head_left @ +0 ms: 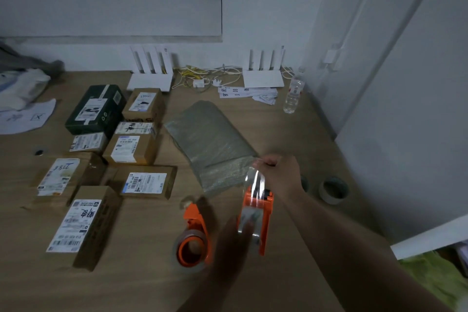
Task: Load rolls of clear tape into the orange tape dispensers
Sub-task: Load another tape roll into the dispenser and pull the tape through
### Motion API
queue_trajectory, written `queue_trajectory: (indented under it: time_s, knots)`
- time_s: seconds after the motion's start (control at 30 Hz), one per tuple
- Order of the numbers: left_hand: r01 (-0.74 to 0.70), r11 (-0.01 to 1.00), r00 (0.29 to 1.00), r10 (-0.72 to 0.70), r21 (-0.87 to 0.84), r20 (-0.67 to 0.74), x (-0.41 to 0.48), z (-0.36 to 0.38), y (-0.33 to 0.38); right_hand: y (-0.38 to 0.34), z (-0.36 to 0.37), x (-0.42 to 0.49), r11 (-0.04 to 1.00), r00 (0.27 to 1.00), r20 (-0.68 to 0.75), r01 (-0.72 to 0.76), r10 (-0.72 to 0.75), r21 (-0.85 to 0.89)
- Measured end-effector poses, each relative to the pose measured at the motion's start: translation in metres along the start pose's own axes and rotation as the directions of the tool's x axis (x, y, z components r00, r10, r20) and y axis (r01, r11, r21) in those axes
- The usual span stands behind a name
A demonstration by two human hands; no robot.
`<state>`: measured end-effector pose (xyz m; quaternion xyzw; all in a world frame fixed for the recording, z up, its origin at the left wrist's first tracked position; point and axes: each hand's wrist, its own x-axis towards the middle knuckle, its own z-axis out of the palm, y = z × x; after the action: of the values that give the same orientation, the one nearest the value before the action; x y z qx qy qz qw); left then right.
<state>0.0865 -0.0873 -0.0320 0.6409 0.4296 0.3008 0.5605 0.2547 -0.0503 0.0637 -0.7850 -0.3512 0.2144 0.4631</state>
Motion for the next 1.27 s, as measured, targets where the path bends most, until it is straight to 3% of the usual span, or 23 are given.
queue_trajectory:
  time_s: [0.17, 0.43, 0.6, 0.8, 1.0, 1.27]
  knots:
    - [-0.08, 0.996, 0.99, 0.077, 0.024, 0.114, -0.008, -0.005, -0.002, 0.006, 0.003, 0.003, 0.999, 0.999, -0.012, -0.03, 0.03, -0.015]
    - [-0.139, 0.986, 0.99, 0.135, 0.092, 0.051, 0.002, -0.006, 0.002, -0.003, 0.0, 0.004, 0.998, 1.0, -0.025, -0.005, 0.007, 0.064]
    - [-0.014, 0.993, 1.0, 0.014, 0.117, -0.001, 0.014, -0.004, 0.006, -0.006, -0.003, 0.004, 0.996, 0.996, -0.094, 0.009, -0.001, 0.084]
    - [0.161, 0.987, 0.984, -0.161, -0.003, -0.078, 0.005, -0.009, 0.003, -0.017, -0.009, 0.009, 0.999, 0.993, -0.109, 0.042, -0.041, 0.003]
    - [-0.076, 0.995, 0.995, 0.08, 0.062, -0.067, -0.018, -0.015, 0.039, -0.007, -0.011, 0.019, 0.988, 0.994, -0.061, -0.081, 0.09, 0.129]
    - [-0.037, 0.997, 0.989, 0.026, -0.074, -0.146, -0.033, -0.016, 0.051, -0.015, -0.012, 0.038, 0.956, 0.99, 0.032, -0.141, 0.137, 0.256]
